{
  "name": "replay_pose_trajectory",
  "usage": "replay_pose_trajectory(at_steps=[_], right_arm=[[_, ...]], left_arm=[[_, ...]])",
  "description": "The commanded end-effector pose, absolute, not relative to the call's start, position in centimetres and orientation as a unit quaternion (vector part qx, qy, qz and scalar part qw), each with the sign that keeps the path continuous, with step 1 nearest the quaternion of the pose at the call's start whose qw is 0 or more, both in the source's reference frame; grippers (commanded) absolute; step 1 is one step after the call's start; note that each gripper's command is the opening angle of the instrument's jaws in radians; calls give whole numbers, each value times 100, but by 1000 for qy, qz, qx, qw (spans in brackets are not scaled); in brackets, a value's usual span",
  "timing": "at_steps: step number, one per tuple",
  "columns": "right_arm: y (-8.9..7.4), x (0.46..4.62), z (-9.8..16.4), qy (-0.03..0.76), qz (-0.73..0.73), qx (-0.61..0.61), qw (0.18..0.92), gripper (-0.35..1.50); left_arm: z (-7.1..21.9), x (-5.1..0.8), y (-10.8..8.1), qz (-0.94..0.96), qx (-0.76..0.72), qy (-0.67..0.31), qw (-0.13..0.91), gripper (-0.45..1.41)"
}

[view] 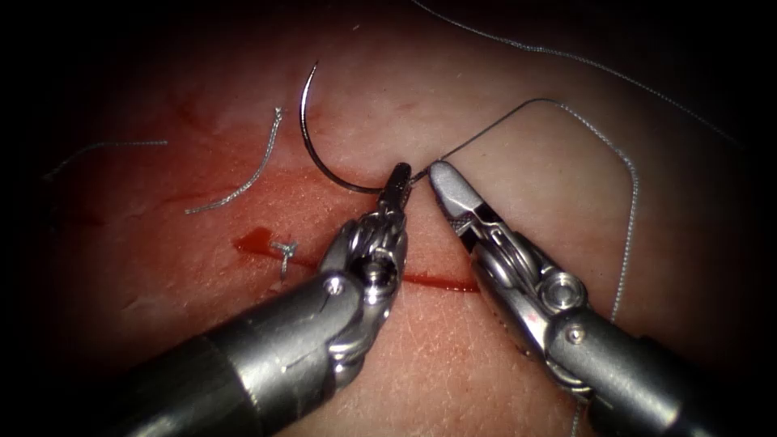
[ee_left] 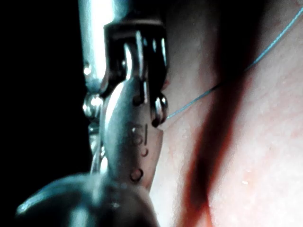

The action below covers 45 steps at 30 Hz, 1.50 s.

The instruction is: Wound Closure

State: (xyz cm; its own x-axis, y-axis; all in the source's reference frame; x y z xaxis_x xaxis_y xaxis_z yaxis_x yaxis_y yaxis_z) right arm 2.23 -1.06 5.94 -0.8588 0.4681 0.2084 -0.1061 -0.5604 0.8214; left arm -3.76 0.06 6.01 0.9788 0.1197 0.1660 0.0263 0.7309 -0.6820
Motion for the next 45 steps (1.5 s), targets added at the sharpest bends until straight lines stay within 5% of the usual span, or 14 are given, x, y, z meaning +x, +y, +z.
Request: replay_pose_trajectory(at_steps=[1,4,6,7,12,13,14,15,20,24,30,39,42,45], right_arm=[[-93,228,589,442,857,207,165,59],[-90,227,593,443,858,203,164,44],[-90,226,595,444,858,201,163,-20],[-91,226,597,444,858,201,163,-35],[-92,225,597,457,851,204,159,-35],[-91,223,597,456,851,206,157,-35],[-90,218,598,459,849,205,163,-35],[-89,213,599,460,848,203,168,-35],[-77,182,612,475,847,144,191,-35],[-55,104,623,537,788,46,297,-35],[-12,-21,613,684,446,-21,578,-35],[-13,95,555,707,79,-43,702,-35],[-14,111,540,652,-23,-65,755,-35],[-4,112,527,624,-51,-106,772,-35]], left_arm=[[594,-382,16,24,-369,-102,924,-45],[593,-383,14,24,-369,-105,923,-45],[593,-384,14,25,-368,-106,923,-45],[593,-384,14,26,-368,-107,923,-45],[596,-388,13,35,-351,-123,928,-43],[599,-389,14,28,-333,-139,932,59],[601,-390,15,22,-313,-163,935,93],[601,-390,17,13,-300,-177,937,101],[583,-392,26,-11,-277,-210,938,106],[553,-383,60,-144,-253,-273,917,88],[572,-344,89,-389,-108,-393,826,71],[617,-346,92,-547,300,-429,654,98],[612,-341,93,-600,428,-393,550,76],[612,-344,85,-588,493,-406,496,77]])
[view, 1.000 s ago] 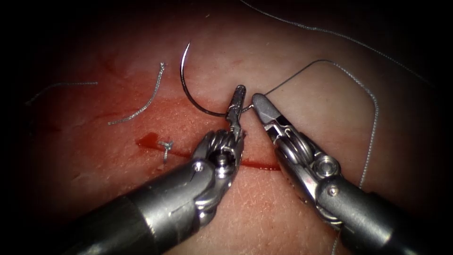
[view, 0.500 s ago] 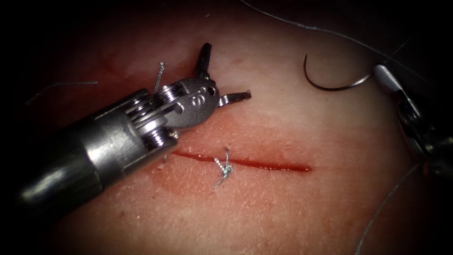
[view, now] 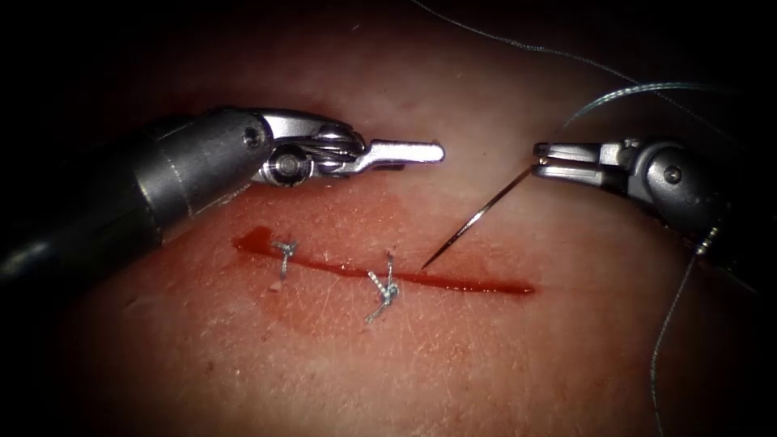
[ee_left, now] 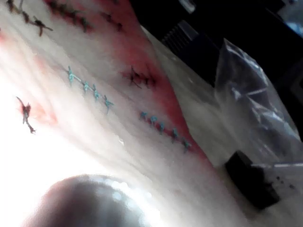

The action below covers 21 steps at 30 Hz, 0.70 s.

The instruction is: Wound Closure

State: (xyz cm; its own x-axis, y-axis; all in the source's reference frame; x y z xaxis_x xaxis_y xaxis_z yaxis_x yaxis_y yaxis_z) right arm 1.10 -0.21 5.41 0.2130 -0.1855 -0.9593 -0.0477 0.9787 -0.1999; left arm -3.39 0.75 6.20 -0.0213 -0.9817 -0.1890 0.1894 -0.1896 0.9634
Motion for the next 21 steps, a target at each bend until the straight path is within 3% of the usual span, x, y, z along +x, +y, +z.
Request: replay_pose_trajectory(at_steps=[1,5,7,10,11,12,13,15,18,20,21], right_arm=[[0,111,521,617,-54,-116,776,-35],[4,111,503,617,-63,-125,774,-35],[2,115,503,621,-66,-123,772,-35],[-1,123,502,625,-69,-118,768,-35],[-1,123,502,625,-69,-118,768,-35],[-2,124,502,626,-70,-118,768,-35],[-3,124,504,626,-72,-117,768,-35],[-5,124,505,624,-78,-111,769,-35],[-7,125,503,626,-82,-106,768,-35],[-9,130,502,629,-84,-103,766,-35],[-10,135,501,630,-85,-101,765,-35]], left_arm=[[614,-349,78,-568,513,-413,494,77],[637,-373,36,-514,550,-394,527,52],[643,-376,26,-515,544,-396,531,15],[641,-370,36,-538,535,-394,519,10],[639,-368,38,-539,535,-394,518,19],[637,-366,40,-540,534,-394,517,46],[636,-365,41,-546,539,-388,510,59],[636,-365,41,-546,540,-388,510,72],[636,-362,41,-551,542,-384,505,77],[637,-363,41,-553,542,-382,504,52],[639,-364,39,-553,541,-383,504,-1]])
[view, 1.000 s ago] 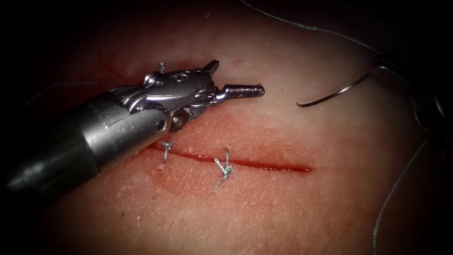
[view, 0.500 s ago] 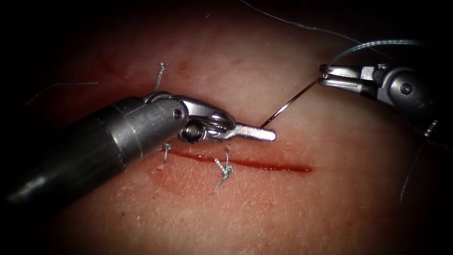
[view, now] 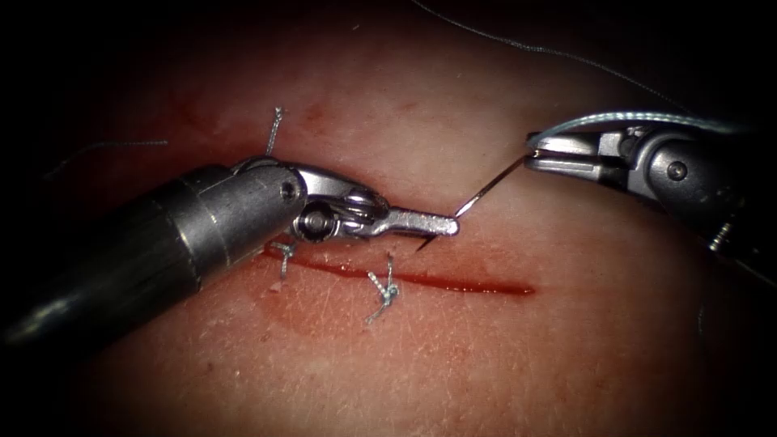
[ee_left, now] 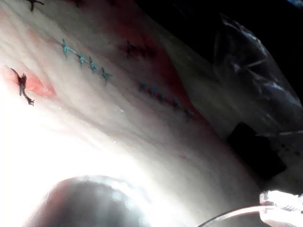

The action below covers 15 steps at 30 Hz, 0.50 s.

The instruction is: Wound Closure

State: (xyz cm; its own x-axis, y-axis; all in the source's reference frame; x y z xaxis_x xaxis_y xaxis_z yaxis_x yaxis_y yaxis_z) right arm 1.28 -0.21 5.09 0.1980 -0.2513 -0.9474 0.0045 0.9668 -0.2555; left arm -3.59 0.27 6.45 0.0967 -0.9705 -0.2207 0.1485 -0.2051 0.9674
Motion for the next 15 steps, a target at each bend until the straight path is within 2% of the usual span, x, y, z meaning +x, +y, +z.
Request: replay_pose_trajectory(at_steps=[1,6,7,8,9,10,11,12,13,15], right_arm=[[-11,140,500,632,-88,-98,763,-35],[-12,145,502,649,-41,-102,752,-35],[-11,146,505,655,19,-102,749,12],[-14,145,509,655,108,-97,742,49],[-24,145,518,640,200,-146,727,68],[-34,145,526,627,287,-183,701,78],[-39,146,532,615,328,-199,689,94],[-43,147,537,609,348,-193,686,96],[-48,148,542,606,358,-183,686,83],[-57,154,549,588,352,-165,710,24]], left_arm=[[639,-363,39,-554,543,-381,503,-45],[632,-360,32,-605,564,-331,455,-45],[629,-361,28,-626,562,-323,433,-45],[625,-363,27,-653,552,-321,408,-45],[618,-364,28,-671,541,-326,389,-45],[613,-363,30,-693,532,-323,363,-45],[612,-360,29,-720,513,-328,334,-45],[613,-356,28,-735,492,-339,320,-45],[614,-353,27,-751,470,-341,313,-45],[617,-347,24,-795,405,-300,337,-45]])
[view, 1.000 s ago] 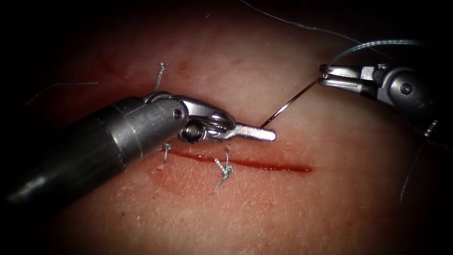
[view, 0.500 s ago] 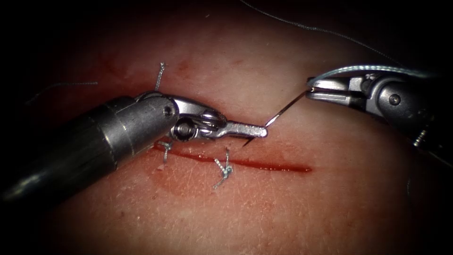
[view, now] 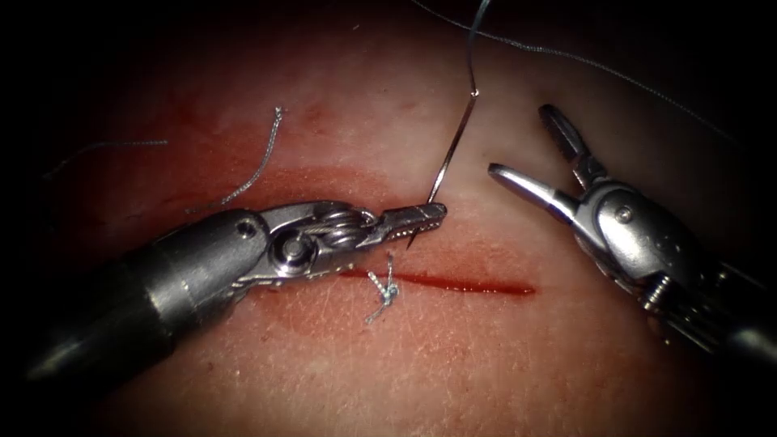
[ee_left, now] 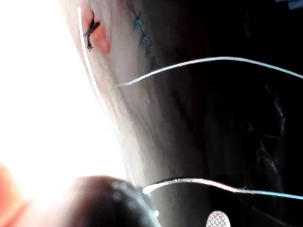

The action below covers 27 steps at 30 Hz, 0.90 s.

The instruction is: Wound Closure

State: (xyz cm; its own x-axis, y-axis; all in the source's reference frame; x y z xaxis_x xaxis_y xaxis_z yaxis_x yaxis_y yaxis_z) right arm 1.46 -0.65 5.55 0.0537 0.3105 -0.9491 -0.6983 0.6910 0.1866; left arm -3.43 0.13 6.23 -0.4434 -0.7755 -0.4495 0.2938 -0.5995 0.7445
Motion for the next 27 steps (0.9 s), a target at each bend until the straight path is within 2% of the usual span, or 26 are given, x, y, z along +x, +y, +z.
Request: replay_pose_trajectory(at_steps=[1,3,7,8,9,10,11,12,14,19,21,23,24,25,27], right_arm=[[-60,157,551,576,355,-164,718,21],[-61,171,555,532,371,-174,741,19],[-54,184,571,540,388,-158,730,14],[-49,188,578,541,390,-159,728,32],[-46,190,584,547,387,-160,725,59],[-46,191,586,560,384,-159,717,57],[-46,190,587,565,381,-158,715,51],[-46,190,586,570,382,-158,710,32],[-44,190,583,571,383,-158,709,39],[-38,187,578,579,388,-156,700,21],[-37,186,576,579,388,-155,700,7],[-35,185,575,581,389,-156,698,7],[-33,184,573,582,387,-153,698,-20],[-34,183,573,587,381,-146,699,-35],[-32,178,570,605,354,-110,704,-35]], left_arm=[[617,-345,24,-806,391,-279,345,-45],[616,-342,21,-817,383,-245,354,-45],[617,-346,15,-815,387,-246,354,-45],[618,-346,14,-809,395,-250,355,-45],[619,-346,13,-806,401,-252,354,-45],[620,-346,13,-804,407,-253,352,-45],[620,-347,12,-804,410,-252,349,-45],[621,-347,12,-803,421,-249,340,-45],[624,-347,10,-785,456,-271,320,-45],[625,-348,2,-766,484,-276,320,-45],[625,-348,0,-765,488,-273,320,-45],[626,-348,-1,-763,489,-275,321,-45],[628,-349,-2,-763,488,-274,323,-45],[628,-349,-3,-763,488,-274,323,-45],[628,-349,-3,-762,489,-273,324,-45]])
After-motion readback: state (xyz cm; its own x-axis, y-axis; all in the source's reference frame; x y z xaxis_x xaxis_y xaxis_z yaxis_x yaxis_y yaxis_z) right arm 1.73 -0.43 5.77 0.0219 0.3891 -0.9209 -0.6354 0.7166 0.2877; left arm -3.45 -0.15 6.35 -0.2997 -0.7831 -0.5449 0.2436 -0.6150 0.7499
